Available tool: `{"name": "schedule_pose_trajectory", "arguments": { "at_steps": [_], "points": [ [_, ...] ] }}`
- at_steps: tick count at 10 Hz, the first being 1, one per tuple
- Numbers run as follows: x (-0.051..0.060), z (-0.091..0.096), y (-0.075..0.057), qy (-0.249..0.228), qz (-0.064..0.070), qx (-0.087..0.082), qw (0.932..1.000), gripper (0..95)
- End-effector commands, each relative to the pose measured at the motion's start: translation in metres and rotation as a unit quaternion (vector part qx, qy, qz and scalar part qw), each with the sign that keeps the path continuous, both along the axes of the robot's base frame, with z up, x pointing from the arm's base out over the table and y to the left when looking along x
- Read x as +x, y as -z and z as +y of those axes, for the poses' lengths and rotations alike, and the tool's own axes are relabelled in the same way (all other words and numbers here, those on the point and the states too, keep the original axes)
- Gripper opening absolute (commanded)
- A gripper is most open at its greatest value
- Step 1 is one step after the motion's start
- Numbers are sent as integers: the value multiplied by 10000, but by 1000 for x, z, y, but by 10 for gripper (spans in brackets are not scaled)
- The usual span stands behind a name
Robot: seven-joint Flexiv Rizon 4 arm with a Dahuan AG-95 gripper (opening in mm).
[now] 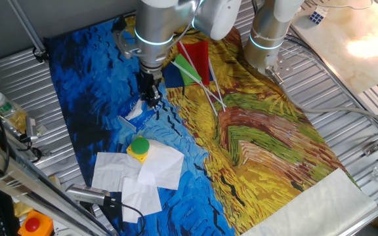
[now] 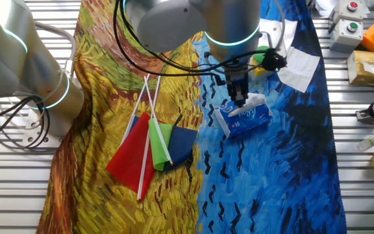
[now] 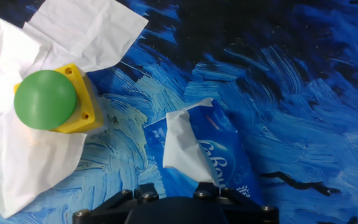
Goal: Pull out a napkin
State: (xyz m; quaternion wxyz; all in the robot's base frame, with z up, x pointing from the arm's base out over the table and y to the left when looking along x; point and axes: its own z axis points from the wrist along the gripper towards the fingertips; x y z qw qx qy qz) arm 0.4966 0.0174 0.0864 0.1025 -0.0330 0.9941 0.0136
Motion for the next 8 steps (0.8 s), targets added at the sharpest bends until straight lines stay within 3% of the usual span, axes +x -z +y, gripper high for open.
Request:
{"name": "schedule_pose_trajectory", "arguments": {
  "at_steps": [1, 8],
  "points": [
    [-1, 0, 3, 27, -14, 10, 10000, 380],
    [-3, 2, 11, 87, -60, 111, 9999, 380]
  ]
}}
